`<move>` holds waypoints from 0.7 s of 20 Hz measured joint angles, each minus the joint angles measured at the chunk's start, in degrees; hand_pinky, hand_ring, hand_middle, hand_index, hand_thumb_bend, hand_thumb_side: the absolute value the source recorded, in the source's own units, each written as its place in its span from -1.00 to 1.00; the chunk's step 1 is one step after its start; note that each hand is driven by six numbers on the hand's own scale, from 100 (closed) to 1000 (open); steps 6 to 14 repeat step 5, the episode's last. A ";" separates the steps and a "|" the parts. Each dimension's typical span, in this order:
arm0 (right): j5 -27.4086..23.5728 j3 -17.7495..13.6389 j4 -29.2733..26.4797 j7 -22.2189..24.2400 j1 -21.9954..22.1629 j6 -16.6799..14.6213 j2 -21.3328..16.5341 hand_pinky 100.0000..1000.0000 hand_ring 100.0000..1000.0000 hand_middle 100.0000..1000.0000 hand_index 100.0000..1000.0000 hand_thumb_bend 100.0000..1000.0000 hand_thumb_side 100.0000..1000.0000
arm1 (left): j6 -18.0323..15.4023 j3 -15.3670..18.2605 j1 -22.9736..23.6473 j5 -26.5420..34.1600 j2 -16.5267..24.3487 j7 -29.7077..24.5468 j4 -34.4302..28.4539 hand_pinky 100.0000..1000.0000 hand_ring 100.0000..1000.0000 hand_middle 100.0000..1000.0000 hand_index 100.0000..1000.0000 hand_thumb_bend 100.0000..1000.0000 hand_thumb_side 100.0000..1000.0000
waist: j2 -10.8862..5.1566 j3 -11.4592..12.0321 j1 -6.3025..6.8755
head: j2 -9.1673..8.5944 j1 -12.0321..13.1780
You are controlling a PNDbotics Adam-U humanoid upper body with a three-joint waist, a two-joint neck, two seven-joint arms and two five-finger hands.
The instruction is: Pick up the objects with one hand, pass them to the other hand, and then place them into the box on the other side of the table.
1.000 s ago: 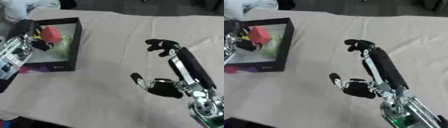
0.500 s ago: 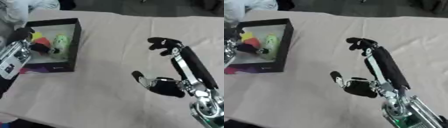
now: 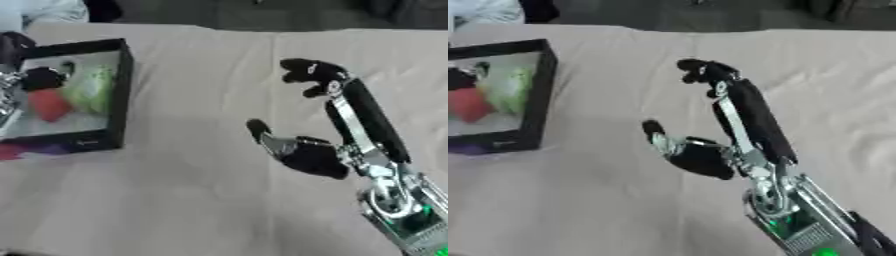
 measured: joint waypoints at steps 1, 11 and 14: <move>-1.92 -1.16 0.00 -0.60 0.31 -0.19 -0.26 0.37 0.62 0.39 0.66 -1.00 -0.18 | -2.94 0.40 0.59 4.07 -0.85 2.76 -1.57 0.36 0.33 0.31 0.50 -0.68 0.08 | -0.29 -0.21 0.15 | 0.12 -0.50; -11.90 -6.35 -0.01 -1.34 2.07 -0.19 -1.39 0.31 0.58 0.35 0.57 -1.00 -0.29 | -14.74 1.57 3.64 17.53 -5.02 9.44 -5.56 0.36 0.31 0.30 0.50 -0.54 0.31 | -0.94 -0.91 0.51 | 0.39 -0.83; -11.90 -6.35 -0.01 -1.34 2.07 -0.19 -1.39 0.31 0.58 0.35 0.57 -1.00 -0.29 | -14.74 1.57 3.64 17.53 -5.02 9.44 -5.56 0.36 0.31 0.30 0.50 -0.54 0.31 | -0.94 -0.91 0.51 | 0.39 -0.83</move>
